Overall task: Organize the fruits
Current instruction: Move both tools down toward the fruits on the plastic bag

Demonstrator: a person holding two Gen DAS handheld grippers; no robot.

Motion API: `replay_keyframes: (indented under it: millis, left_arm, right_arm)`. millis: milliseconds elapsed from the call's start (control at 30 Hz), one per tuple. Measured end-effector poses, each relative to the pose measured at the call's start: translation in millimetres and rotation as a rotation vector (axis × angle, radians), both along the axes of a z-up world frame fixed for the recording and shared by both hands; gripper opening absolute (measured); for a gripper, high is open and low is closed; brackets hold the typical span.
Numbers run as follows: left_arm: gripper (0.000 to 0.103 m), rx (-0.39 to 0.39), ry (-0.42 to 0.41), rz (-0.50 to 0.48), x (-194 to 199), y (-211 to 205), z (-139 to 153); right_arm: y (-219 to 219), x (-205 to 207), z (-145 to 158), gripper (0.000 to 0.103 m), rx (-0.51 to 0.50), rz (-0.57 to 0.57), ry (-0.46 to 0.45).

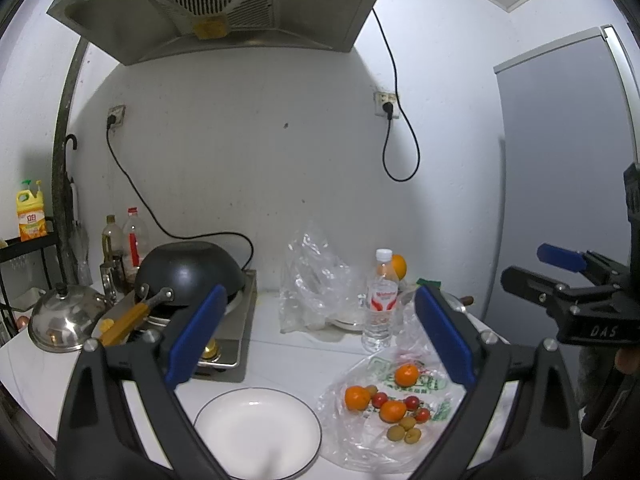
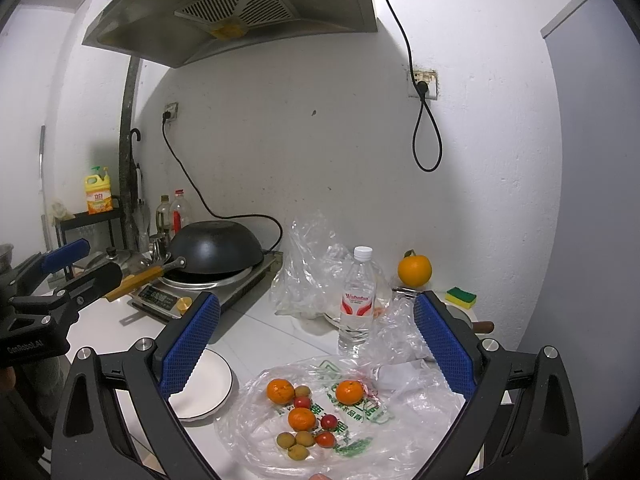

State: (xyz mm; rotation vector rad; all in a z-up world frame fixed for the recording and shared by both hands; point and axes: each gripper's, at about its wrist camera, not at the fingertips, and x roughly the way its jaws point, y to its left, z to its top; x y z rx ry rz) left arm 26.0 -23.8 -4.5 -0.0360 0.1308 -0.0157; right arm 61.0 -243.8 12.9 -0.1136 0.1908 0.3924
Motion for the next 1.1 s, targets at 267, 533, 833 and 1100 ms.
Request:
replay_keyframes:
  millis: [267,533,833,1100]
  left_arm:
    - [0.096,0.009,0.02,-0.011,8.3,-7.1,-1.8]
    - [0.096,0.037,0.087,-0.028,26.0,-25.1,-18.3]
    - [0.096,0.066,0.154,-0.035,45.1,-47.6,-42.0]
    - [0.096,0.07,0.237,-0.043,67.6,-63.1,-71.2]
  right_arm:
    - [-4.6,3.5,-3.5,0.099,0.005,-0.007,0.011]
    - [-24.7,18.5,-20.8,0.099,0.009,-0.034,0.051]
    - [-46.5,35.6,-46.8,0.099,0.004,-0.034,0.109]
    - [-55.2,49.1,-69.4,0.099,-0.028,0.005,0.16]
